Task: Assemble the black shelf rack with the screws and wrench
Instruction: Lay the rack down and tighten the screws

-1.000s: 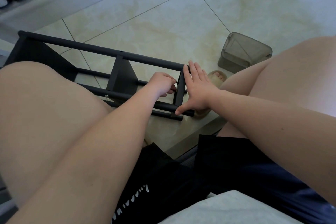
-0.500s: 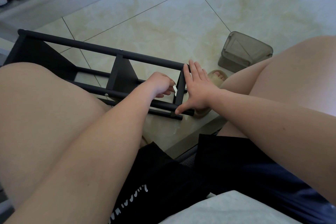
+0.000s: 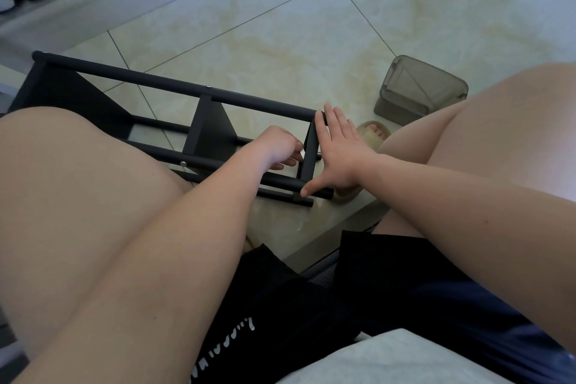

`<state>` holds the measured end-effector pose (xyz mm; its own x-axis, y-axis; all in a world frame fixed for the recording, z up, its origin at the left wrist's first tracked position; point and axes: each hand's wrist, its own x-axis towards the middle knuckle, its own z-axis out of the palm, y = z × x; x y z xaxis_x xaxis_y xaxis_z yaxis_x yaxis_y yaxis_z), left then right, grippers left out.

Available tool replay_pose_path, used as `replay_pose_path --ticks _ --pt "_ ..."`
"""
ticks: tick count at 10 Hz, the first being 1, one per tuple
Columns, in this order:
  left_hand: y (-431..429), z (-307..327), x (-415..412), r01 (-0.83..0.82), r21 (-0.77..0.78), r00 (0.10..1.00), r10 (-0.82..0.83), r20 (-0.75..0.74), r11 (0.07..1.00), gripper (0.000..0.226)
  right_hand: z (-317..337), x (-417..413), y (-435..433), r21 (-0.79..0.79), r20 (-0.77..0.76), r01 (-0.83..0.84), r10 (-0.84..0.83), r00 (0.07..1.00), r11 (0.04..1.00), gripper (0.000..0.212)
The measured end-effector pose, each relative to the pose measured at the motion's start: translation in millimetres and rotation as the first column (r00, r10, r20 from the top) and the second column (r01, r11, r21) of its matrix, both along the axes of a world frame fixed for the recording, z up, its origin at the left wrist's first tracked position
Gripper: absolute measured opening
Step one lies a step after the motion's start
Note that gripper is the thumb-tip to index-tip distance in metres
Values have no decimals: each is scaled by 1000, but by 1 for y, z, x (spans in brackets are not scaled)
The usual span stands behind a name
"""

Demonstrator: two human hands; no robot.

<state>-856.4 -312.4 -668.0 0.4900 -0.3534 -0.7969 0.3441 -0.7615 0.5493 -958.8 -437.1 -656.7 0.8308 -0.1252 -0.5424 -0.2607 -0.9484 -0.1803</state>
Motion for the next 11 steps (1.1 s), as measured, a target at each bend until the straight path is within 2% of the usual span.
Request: replay_pose_path --ticks 5,9,11 --pt "-3 -4 -2 127 104 991 -123 -42 986 23 -1 0 -1 2 2 -7 7 1000 1000 166" --pt "11 2 9 353 63 935 -355 17 934 28 -3 0 -2 4 1 -9 9 1000 1000 166" --pt "21 1 13 432 48 900 -434 38 901 22 -3 0 -3 7 -1 -10 10 1000 1000 166"
